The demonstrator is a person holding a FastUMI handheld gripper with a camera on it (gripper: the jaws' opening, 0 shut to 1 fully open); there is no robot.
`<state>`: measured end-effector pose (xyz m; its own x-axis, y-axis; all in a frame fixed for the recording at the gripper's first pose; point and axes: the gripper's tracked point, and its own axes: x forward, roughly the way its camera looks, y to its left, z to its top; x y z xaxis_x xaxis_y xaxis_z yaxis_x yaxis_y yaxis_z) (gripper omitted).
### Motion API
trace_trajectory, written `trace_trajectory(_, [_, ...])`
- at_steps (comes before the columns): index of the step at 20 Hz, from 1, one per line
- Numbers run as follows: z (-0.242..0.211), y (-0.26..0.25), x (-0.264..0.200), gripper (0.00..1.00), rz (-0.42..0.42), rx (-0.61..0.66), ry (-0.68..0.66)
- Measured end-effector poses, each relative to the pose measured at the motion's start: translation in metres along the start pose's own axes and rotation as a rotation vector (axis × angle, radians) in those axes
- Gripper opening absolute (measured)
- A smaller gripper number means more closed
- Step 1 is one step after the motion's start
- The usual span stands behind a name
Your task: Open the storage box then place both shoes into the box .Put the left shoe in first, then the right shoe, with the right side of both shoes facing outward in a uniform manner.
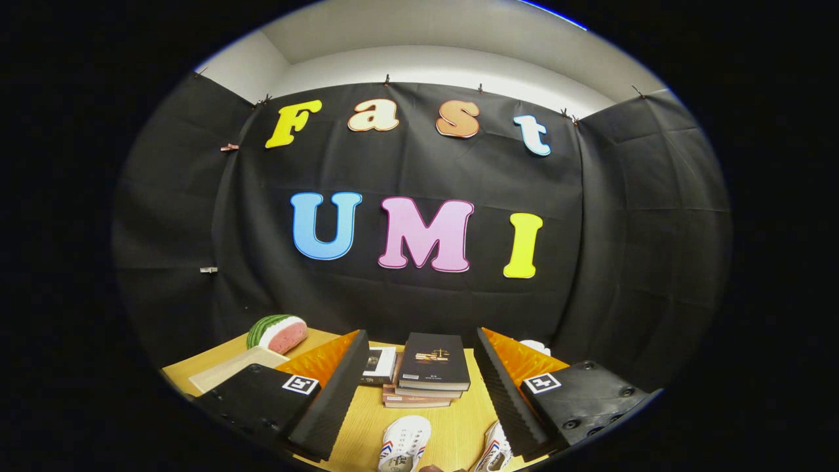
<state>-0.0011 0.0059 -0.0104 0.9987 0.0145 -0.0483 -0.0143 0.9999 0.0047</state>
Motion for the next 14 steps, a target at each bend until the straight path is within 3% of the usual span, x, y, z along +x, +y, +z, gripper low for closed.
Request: trace_trajectory(14, [-0.035, 0.05, -0.013, 0.97, 0.004, 0.046, 0.15])
